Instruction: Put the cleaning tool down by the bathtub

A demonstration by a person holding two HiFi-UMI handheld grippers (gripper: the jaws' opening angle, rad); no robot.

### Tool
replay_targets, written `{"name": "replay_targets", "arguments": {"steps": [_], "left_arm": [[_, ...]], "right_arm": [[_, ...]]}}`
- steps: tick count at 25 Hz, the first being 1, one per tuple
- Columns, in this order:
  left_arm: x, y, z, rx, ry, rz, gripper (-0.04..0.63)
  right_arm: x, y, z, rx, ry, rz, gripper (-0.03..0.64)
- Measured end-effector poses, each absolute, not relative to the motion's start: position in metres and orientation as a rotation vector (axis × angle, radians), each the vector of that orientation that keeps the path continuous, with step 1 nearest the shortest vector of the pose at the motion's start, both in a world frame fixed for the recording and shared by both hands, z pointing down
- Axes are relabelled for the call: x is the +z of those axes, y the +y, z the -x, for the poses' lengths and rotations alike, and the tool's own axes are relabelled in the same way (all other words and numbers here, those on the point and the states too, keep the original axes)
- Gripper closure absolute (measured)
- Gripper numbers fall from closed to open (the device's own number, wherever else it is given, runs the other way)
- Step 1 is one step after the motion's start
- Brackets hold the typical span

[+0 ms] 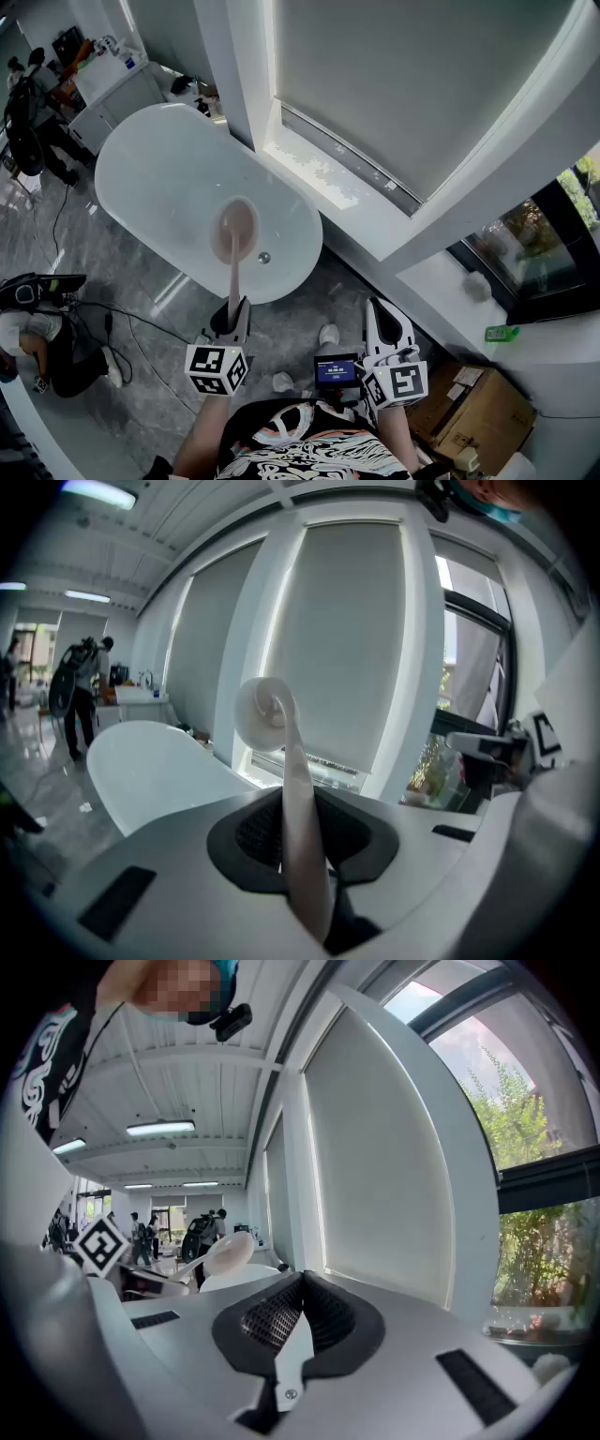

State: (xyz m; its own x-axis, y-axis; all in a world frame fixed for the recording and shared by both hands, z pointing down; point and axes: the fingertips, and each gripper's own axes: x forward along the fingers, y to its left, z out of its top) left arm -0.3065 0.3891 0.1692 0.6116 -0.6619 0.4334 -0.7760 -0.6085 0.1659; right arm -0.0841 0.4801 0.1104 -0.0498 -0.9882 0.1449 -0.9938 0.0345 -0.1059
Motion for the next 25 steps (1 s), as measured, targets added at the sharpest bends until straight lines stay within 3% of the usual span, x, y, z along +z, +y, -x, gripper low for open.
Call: {"name": "replay_targets", "arguments": {"steps": [8, 15, 25], "left_arm": [[0.100, 0.553, 0.339, 0.377, -1.245, -2.597, 0.520], [0.077, 0.612, 0.286, 0.157, -1.176, -2.596, 0.522], [0.069, 0.647, 0.232, 0.170, -1.181, -2.667, 0.522]], "right_arm": [[0.070, 0.593, 0.115, 0.201, -2.274, -2.122, 0.592], [0.065, 0.657, 0.090, 0.171, -2.309, -2.135, 0.591], [0.067, 0.705, 0.054, 0.187, -2.296, -2.190, 0.591]]}}
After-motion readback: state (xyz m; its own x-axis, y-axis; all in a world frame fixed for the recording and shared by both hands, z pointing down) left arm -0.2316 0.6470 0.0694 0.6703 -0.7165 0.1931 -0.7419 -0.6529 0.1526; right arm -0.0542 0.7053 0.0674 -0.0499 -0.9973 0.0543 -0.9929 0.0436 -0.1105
